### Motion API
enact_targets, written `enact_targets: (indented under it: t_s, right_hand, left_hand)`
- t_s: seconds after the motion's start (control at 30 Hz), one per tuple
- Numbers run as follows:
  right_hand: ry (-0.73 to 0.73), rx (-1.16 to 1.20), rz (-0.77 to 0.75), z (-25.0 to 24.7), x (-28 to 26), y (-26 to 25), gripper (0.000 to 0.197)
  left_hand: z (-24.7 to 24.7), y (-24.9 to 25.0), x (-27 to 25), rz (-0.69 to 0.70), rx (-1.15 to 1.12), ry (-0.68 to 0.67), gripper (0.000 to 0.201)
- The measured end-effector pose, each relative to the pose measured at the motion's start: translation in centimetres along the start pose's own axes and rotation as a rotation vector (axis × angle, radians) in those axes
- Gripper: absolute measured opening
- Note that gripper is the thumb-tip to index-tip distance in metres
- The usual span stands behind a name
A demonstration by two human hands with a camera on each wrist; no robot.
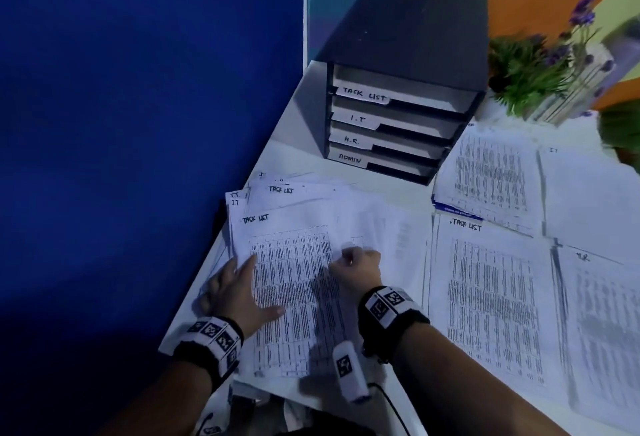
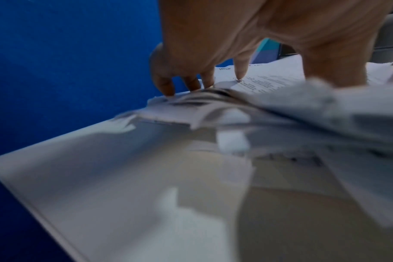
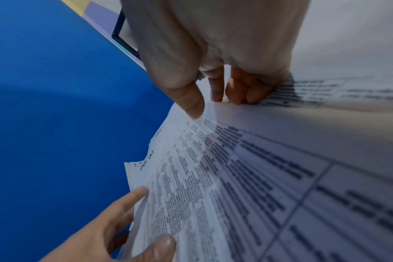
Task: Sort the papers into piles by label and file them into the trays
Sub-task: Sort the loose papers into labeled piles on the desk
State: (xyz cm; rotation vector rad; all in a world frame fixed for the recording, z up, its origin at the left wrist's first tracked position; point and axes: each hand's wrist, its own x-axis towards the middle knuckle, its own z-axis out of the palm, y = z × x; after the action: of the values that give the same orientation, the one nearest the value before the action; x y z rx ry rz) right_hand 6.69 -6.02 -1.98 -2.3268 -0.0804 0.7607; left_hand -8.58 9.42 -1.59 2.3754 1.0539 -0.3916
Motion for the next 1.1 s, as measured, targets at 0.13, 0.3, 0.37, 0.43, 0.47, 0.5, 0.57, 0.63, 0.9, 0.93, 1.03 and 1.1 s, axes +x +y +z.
enact_targets:
  t_s: [0.13,0.3,0.37,0.43,0.47,0.5,0.57,0.63,0.9,0.93,1.03,1.1]
  right_hand:
    - [0.076,0.111,0.060,0.5,-0.3,-1.5,0.046]
    - [0.039,0.066,0.112,-0.6,0.5,-0.6,0.026]
    - [0.064,0.025,0.122,-1.1,0.6,0.0,0.024]
    - [0.047,0.127,0.098,-1.3,0.4,0.6,0.042]
    - [0.059,0.198,0.080,-1.4,0.4,0.7,0.050]
    - [0.068,0.247,0.067,-1.5,0.3,0.7,0.055]
    - [0.043,0.261,0.066,-1.4,0.3,1.0,0.048]
    - [0.017,0.255,0.065,-1.6,0.2,1.2,0.013]
    - [-0.023,0.535,-0.088,-5.5,-0.8,4.3,0.022]
    - [-0.029,0.566,-0.088,-6.1,-0.9,4.8,0.021]
    - [-0.017,0.632,-0.051,-7.1,-1.0,6.3,0.032]
    - [0.065,0.616,0.011,-7.4,-1.0,6.7,0.025]
  left_hand:
    - [-0.1,-0.4,0.3,0.032,0.014,0.012,0.115]
    - [0.0,-0.7,0.8,0.030,-0.047,0.034,0.106]
    - [0.0,-0.6,1.3,0.005,-0.122,0.093,0.088]
    - [-0.1,-0.1,1.8,0.010,-0.275,0.117,0.071]
    - [-0.3,0.4,1.8,0.013,-0.348,0.103,0.068]
    - [-0.3,0.7,1.7,0.015,-0.383,0.078,0.066]
    - [-0.4,1.3,1.6,0.037,-0.425,0.025,0.064]
    - [-0.3,1.5,1.5,0.076,-0.462,-0.014,0.064]
    - [-0.8,2.1,2.8,0.010,-0.495,0.037,0.057]
    - [-0.9,2.5,2.8,0.021,-0.522,0.015,0.053]
    - [-1.4,3.9,2.8,0.080,-0.522,-0.039,0.030]
    - [-1.3,4.6,2.8,0.126,-0.550,-0.087,0.024]
